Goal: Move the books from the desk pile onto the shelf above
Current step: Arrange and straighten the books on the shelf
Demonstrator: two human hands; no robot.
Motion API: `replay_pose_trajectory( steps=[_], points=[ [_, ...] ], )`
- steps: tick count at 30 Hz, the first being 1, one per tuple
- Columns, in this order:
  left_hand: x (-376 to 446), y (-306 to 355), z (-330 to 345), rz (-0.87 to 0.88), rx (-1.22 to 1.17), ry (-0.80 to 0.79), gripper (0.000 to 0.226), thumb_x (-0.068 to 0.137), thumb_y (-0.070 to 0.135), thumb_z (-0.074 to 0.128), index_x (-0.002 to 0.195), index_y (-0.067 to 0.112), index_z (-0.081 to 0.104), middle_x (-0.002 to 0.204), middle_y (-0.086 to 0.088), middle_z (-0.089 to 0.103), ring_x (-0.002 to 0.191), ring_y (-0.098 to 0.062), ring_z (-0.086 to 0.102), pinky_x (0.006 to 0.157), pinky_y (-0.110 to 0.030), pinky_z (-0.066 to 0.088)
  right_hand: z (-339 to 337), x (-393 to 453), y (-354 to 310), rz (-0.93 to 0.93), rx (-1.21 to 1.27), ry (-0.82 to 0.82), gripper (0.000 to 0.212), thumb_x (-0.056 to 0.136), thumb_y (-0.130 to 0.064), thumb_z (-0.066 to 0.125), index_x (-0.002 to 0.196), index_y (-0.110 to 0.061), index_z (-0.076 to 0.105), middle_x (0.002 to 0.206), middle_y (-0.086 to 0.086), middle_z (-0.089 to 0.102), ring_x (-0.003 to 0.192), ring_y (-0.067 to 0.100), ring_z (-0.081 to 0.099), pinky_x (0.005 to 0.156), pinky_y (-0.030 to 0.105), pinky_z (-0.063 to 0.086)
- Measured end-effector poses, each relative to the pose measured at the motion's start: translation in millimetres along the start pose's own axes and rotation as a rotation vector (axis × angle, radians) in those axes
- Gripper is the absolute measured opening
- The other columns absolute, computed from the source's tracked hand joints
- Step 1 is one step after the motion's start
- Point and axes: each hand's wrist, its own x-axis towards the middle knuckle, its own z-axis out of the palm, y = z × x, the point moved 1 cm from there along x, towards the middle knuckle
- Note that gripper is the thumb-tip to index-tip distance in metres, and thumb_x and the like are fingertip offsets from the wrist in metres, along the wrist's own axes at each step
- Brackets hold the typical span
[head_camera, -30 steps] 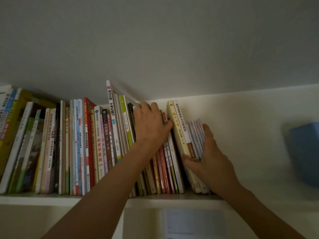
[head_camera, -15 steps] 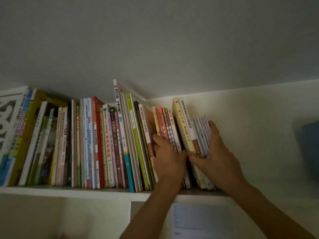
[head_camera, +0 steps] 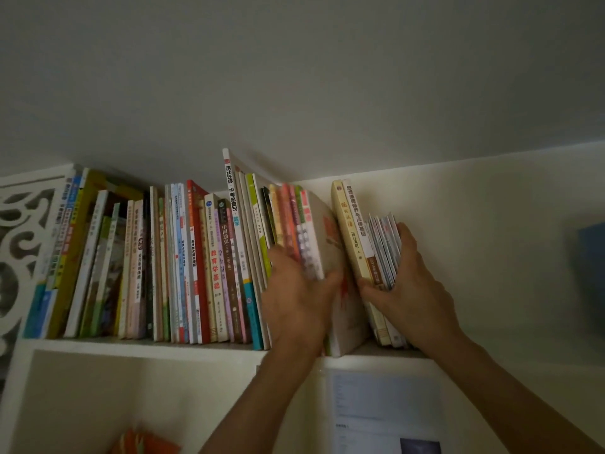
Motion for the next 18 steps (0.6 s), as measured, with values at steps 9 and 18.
replay_pose_trajectory(
  steps=[9, 18],
  points=[
    [-16, 5, -74, 0.057, -0.099, 0.127, 0.05, 0.075, 0.025, 0.072, 0.105, 0.025, 0.032, 0.083, 0.02, 0.046, 0.07, -0.005, 0.054, 0.063, -0.027, 0.049, 24, 2, -34, -0.001, -0.098, -0.063, 0.098, 0.082, -0.051, 0.061, 0.148, -0.026, -0.007, 0.136, 0.009, 0.041, 0.107, 0.03, 0.055, 0.084, 0.039, 0.048],
    [-22, 18, -85, 0.121, -0.089, 0.182, 0.047, 0.076, 0.028, 0.07, 0.104, 0.025, 0.032, 0.08, 0.022, 0.045, 0.066, 0.005, 0.05, 0.056, -0.021, 0.044, 2, 12, 0, 0.114, 0.468, -0.408, 0.093, 0.082, -0.03, 0.07, 0.15, -0.027, 0.005, 0.123, -0.003, 0.045, 0.112, 0.014, 0.05, 0.09, 0.031, 0.046]
  ],
)
